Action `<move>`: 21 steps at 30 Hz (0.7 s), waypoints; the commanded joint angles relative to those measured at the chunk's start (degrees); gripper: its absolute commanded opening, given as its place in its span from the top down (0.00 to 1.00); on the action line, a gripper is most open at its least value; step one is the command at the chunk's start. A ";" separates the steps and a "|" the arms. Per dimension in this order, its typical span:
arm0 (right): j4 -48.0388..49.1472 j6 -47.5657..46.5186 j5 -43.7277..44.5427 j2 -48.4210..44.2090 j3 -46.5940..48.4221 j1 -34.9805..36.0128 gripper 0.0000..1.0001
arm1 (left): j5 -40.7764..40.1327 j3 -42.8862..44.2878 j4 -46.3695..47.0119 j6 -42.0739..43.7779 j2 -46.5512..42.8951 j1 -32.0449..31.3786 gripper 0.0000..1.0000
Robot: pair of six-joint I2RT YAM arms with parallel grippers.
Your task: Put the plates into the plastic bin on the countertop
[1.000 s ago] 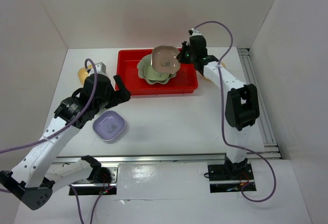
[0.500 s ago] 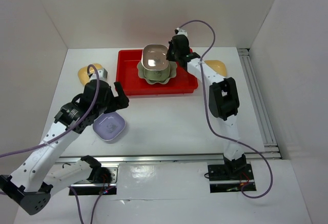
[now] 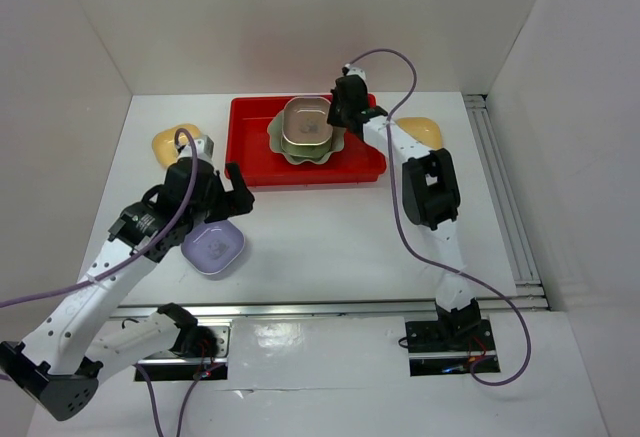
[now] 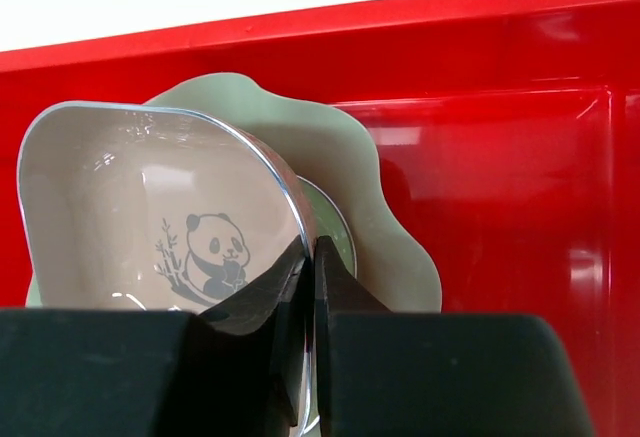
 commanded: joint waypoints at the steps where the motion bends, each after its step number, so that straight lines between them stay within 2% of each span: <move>1: 0.21 0.62 -0.28 0.31 2.92 -0.17 0.87 | 1.33 -0.25 2.40 1.91 -1.57 0.97 0.00; 9: 0.21 0.62 -0.28 -0.22 2.39 0.35 0.74 | 1.86 -0.25 2.92 2.43 -1.57 1.50 0.00; 11: 0.21 1.23 -0.89 -0.91 1.86 0.35 0.58 | 1.86 -0.25 2.92 2.43 -1.57 1.50 0.00; 14: 0.21 1.23 -0.90 -2.15 1.86 0.97 0.45 | 3.00 -0.25 3.45 2.43 -1.57 2.12 0.00; 21: -0.58 1.23 2.69 -7.49 2.04 2.02 0.29 | 4.06 -0.78 3.45 2.96 -1.57 2.65 0.00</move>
